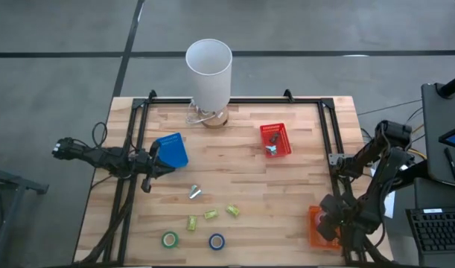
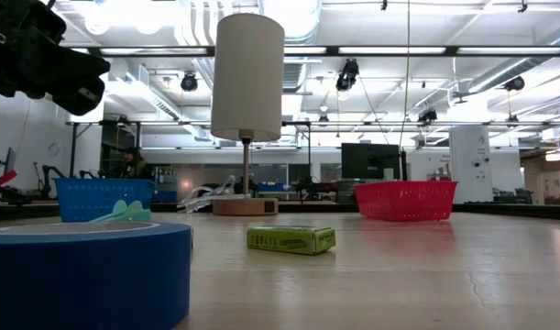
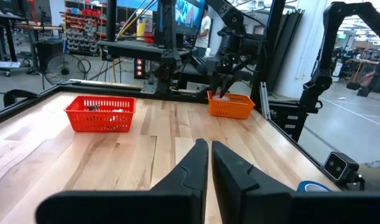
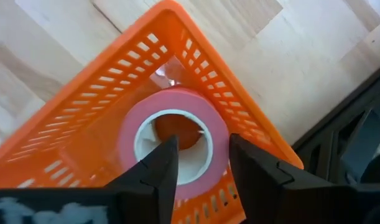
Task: Pick and place Stapler, Stapler remover, tape
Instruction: Put the blue staple remover into the red basket
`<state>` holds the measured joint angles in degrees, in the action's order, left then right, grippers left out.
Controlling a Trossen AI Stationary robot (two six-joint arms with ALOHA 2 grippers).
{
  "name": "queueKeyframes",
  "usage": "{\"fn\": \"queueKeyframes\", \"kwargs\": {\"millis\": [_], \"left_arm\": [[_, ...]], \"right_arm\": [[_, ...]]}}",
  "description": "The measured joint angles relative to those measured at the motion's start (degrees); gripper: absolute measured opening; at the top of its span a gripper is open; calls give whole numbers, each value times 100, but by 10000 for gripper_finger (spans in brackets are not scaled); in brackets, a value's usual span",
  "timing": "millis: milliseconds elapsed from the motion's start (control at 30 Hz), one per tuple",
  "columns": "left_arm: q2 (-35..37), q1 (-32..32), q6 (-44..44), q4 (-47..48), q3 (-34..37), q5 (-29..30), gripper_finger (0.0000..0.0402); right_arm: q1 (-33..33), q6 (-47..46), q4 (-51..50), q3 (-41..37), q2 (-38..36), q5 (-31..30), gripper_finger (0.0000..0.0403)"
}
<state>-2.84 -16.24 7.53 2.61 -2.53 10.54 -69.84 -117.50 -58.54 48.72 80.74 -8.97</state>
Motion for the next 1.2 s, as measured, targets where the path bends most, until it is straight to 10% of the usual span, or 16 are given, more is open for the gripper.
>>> {"fn": "queueKeyframes", "kwargs": {"millis": [533, 967, 1200], "left_arm": [[1, -1, -1, 0, 0, 1, 23], [-1, 0, -2, 0, 0, 0, 24], [1, 1, -1, -3, -1, -1, 23]], "right_arm": [[454, 553, 398, 79, -884, -2014, 119], [1331, 6511, 3463, 79, -963, -5113, 100], [2002, 8620, 4417, 78, -753, -5419, 86]]}}
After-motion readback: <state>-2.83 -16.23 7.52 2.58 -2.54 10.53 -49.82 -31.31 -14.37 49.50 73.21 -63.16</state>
